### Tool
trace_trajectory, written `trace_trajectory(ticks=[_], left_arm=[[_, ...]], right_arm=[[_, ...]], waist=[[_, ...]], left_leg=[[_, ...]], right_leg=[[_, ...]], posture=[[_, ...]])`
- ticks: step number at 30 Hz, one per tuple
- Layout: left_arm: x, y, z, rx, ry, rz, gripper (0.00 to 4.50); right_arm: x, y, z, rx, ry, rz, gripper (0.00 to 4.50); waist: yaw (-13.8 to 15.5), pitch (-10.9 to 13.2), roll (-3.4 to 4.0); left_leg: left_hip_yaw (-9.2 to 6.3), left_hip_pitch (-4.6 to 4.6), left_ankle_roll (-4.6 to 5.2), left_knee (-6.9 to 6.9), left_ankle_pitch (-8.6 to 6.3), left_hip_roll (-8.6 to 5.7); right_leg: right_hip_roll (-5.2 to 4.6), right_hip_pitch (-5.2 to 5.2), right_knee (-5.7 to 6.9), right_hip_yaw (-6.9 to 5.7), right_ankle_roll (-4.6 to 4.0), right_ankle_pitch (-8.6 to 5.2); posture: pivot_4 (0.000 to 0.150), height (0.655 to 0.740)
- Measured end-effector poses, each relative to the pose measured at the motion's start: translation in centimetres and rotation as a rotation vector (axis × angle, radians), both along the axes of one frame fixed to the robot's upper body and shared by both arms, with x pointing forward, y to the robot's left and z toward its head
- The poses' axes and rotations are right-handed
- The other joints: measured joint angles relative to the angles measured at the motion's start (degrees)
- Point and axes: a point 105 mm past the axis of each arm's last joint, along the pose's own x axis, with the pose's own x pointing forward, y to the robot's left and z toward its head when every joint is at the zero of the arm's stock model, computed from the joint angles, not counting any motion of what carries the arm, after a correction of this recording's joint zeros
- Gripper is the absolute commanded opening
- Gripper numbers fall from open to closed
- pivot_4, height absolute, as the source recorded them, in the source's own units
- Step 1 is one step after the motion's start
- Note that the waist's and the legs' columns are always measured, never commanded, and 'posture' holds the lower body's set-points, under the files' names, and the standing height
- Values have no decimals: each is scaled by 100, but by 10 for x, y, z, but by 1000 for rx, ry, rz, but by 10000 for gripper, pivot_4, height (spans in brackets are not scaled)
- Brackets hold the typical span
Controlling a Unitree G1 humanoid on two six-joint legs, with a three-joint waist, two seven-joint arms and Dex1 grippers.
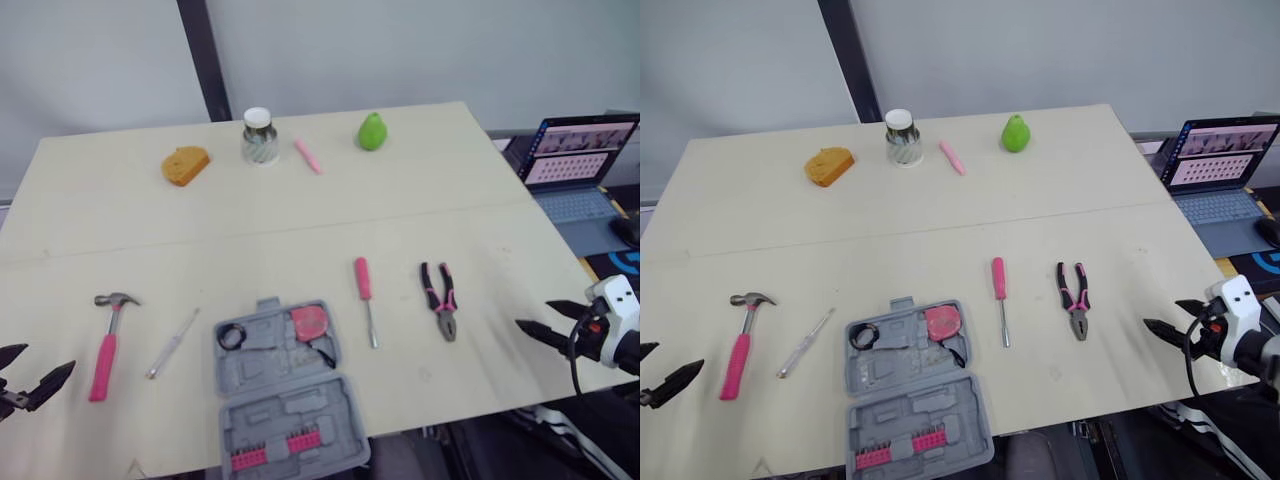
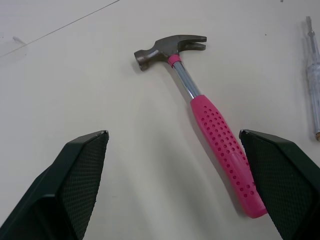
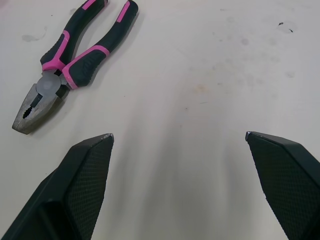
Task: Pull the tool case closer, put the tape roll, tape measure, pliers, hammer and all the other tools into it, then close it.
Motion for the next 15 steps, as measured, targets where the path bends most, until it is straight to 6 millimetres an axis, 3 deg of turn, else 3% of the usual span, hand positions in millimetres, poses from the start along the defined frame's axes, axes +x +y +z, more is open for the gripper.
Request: trace_trajectory(ticks=[4,10,15], left_arm=[[6,-10,-2,-4,11,-42,45000],[28,-44,11,-4,-23,-172,45000],[29,-48,8,-13,-15,-174,45000]], right_arm=[[3,11,2,23,-19,-16,44646],[12,49,11,118,-114,-43,44646],[15,37,21,88,-177,-139,44646]], waist=[[5,0,-1],[21,-1,1],[17,-1,2]], left_leg=[[1,-1,-1,0,-1,1],[3,-2,-2,1,-1,2],[20,-1,2,1,-6,1]], right_leg=[[0,-1,0,0,0,0],[0,-3,3,3,-4,4],[0,-8,-1,3,-3,4]], posture=[[1500,7400],[1500,7400],[1500,7400]])
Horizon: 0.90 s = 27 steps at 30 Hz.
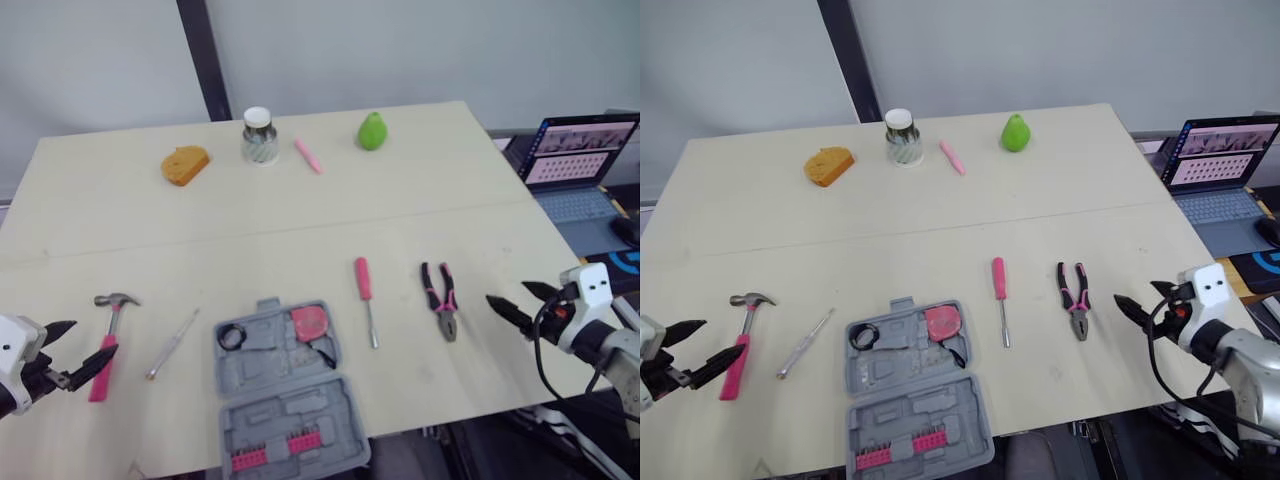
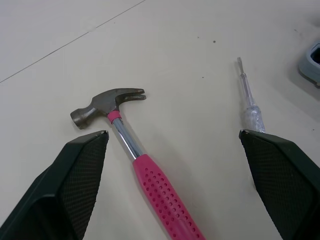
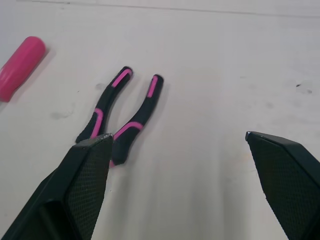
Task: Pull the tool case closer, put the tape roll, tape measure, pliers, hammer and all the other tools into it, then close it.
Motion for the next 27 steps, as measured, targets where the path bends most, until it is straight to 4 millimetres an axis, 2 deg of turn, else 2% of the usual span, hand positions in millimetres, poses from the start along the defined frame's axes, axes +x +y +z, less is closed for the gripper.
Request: trace_trajectory(ticks=[6,8,10,11,14,18,21,22,27], left_arm=[[-3,8,-5,-6,8,42,45000],[-3,8,-5,-6,3,46,45000],[-4,8,-6,-9,4,48,45000],[-4,9,-5,-6,1,52,45000],[-6,12,-4,-4,-4,65,45000],[-6,12,-5,-7,-5,69,45000],[-4,11,-3,-7,-15,67,45000],[-3,10,-2,-7,-20,65,45000],[-2,10,-2,-10,-23,66,45000]], right_arm=[[-1,-12,-6,-17,1,-43,44646],[-3,-15,-11,-22,14,-55,44646],[-2,-16,-10,-27,7,-54,44646],[-2,-15,-9,-28,4,-54,44646],[-1,-16,-8,-34,-6,-54,44646],[-1,-19,-10,-30,1,-61,44646],[-1,-20,-12,-28,9,-66,44646],[-1,-20,-12,-28,9,-66,44646],[0,-17,-10,-31,3,-56,44646]], waist=[[-26,0,4],[-89,9,20],[-141,15,23],[-142,19,27],[0,22,27],[33,23,29],[-30,23,48],[-62,25,44],[13,27,40]], left_leg=[[-38,-3,5,-8,6,-8],[-197,-9,15,-47,41,-50],[-324,-13,48,-109,94,-126],[-294,-7,21,-98,109,-118],[-267,-5,23,-89,106,-105],[-269,-11,34,-94,100,-107],[-419,-19,48,-130,130,-160],[-455,-13,25,-160,178,-193],[-363,-13,24,-164,192,-192]], right_leg=[[-10,29,-6,-28,6,3],[-46,133,-37,-163,27,15],[-127,204,-69,-294,37,19],[-120,191,-62,-289,46,24],[-112,181,-67,-275,40,22],[-114,175,-76,-273,32,19],[-165,258,-84,-401,38,19],[-196,276,-96,-442,47,17],[-190,226,-88,-378,60,25]], posture=[[1500,7400],[1500,7400],[1500,7400],[1500,7400],[1500,7400],[1500,7400],[1500,7400],[1500,7400],[1500,7400]])
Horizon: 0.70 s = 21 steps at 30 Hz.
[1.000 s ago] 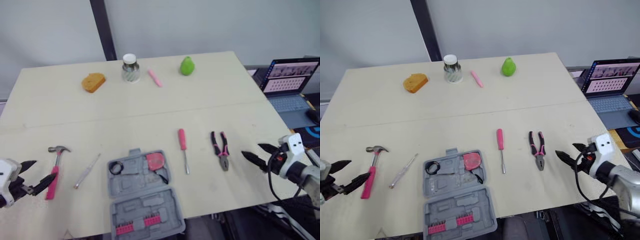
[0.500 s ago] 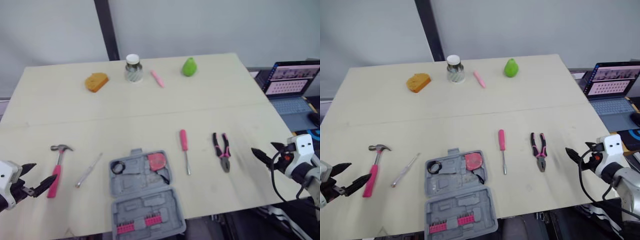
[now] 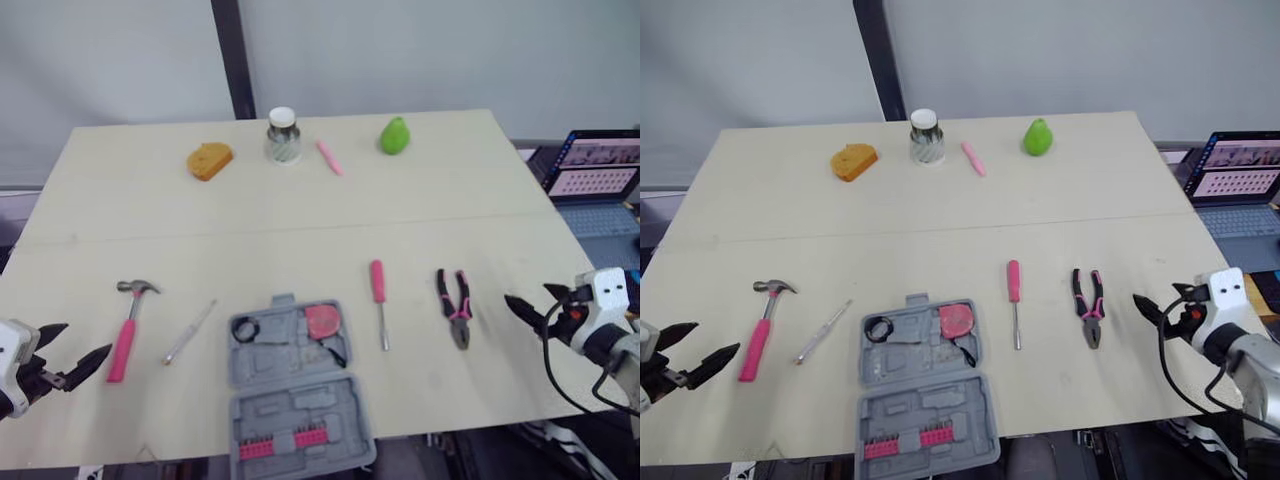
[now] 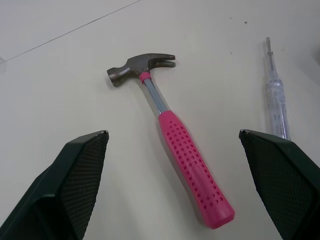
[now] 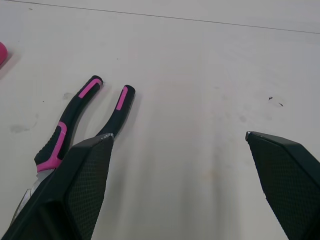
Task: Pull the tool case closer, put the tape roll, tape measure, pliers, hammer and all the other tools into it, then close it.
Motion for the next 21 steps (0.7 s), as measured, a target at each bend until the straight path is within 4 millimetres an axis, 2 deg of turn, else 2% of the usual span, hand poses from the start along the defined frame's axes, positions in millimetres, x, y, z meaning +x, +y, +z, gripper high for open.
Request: trace_trajectory(ticks=[10,14,16,21], left_arm=[[2,-1,0,-5,-10,2,45000],[6,-5,-1,-7,-12,-11,45000],[6,-5,-3,-10,-8,-10,45000],[6,-6,-3,-9,-6,-8,45000]], right_arm=[[1,4,4,-6,-3,13,44646],[1,5,4,-14,-1,15,44646],[3,6,7,-17,-12,20,44646],[3,8,8,-19,-13,25,44646]], waist=[[5,0,0],[-70,7,16],[-30,11,9],[83,12,11]], left_leg=[[37,3,8,-14,-5,0],[-195,-14,21,-34,24,-70],[-163,-2,15,-19,32,-64],[-98,3,13,-15,33,-50]], right_leg=[[0,-14,1,41,0,1],[-63,120,-40,-138,32,-4],[-53,79,-18,-91,35,-6],[-21,68,-24,-26,31,-7]], posture=[[1500,7400],[1500,7400],[1500,7400],[1500,7400]])
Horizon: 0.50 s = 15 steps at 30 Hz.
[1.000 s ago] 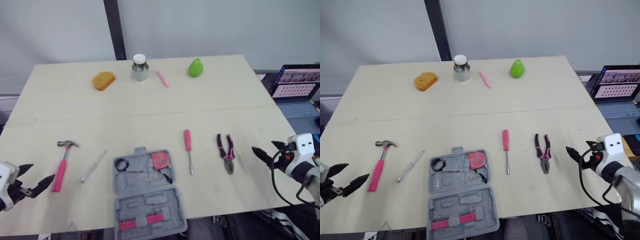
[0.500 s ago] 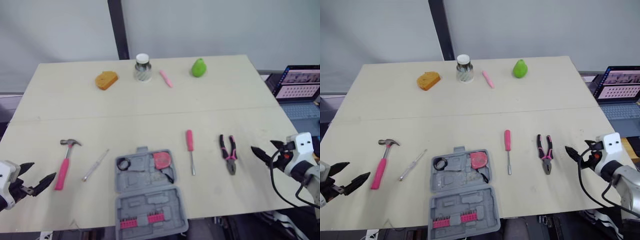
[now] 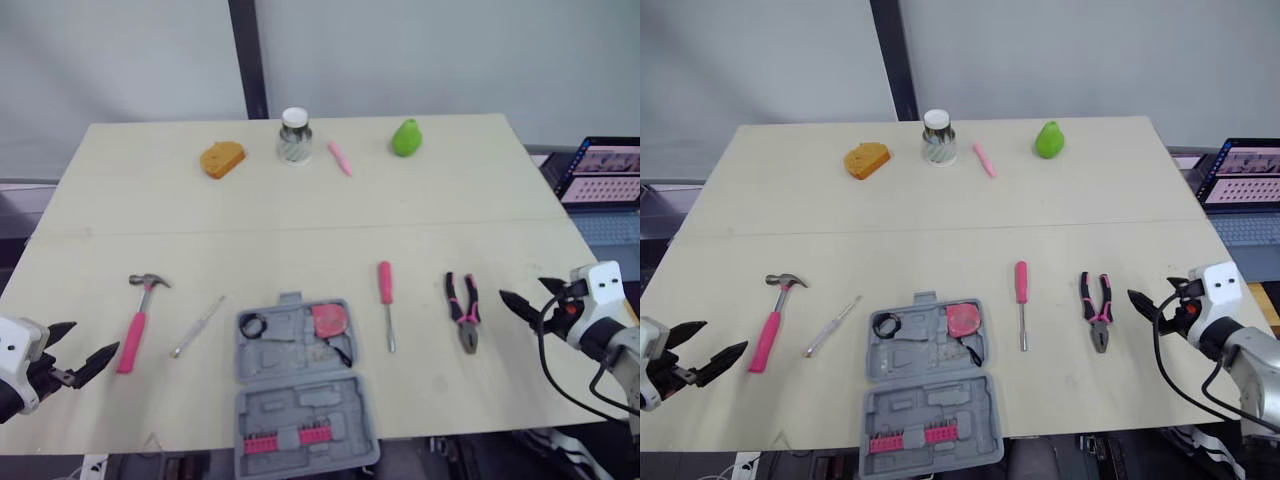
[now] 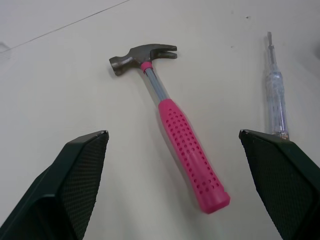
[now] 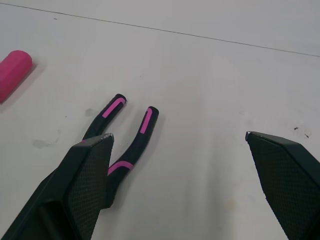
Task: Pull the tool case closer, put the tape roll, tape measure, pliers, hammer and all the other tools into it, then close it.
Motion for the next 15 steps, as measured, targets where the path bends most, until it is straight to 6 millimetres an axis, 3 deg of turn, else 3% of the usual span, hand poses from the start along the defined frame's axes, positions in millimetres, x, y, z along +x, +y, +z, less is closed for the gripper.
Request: trace_trajectory(ticks=[8,12,15], left_arm=[[0,0,0,-2,-1,2,45000],[0,-1,-1,-4,-1,-1,45000],[0,-2,-2,-7,0,-1,45000]], right_arm=[[-2,2,-1,-3,8,5,44646],[-3,2,-2,-3,13,5,44646],[-3,2,-1,-4,12,5,44646]], waist=[[49,0,0],[-28,5,10],[-48,6,8]], left_leg=[[74,-8,-2,-3,-7,20],[-47,-15,5,-13,3,-18],[-33,-14,1,-7,5,-13]], right_leg=[[16,-66,21,69,-4,1],[-13,16,-5,-34,0,0],[-5,6,-5,-13,1,0]], posture=[[1500,7400],[1500,7400],[1500,7400]])
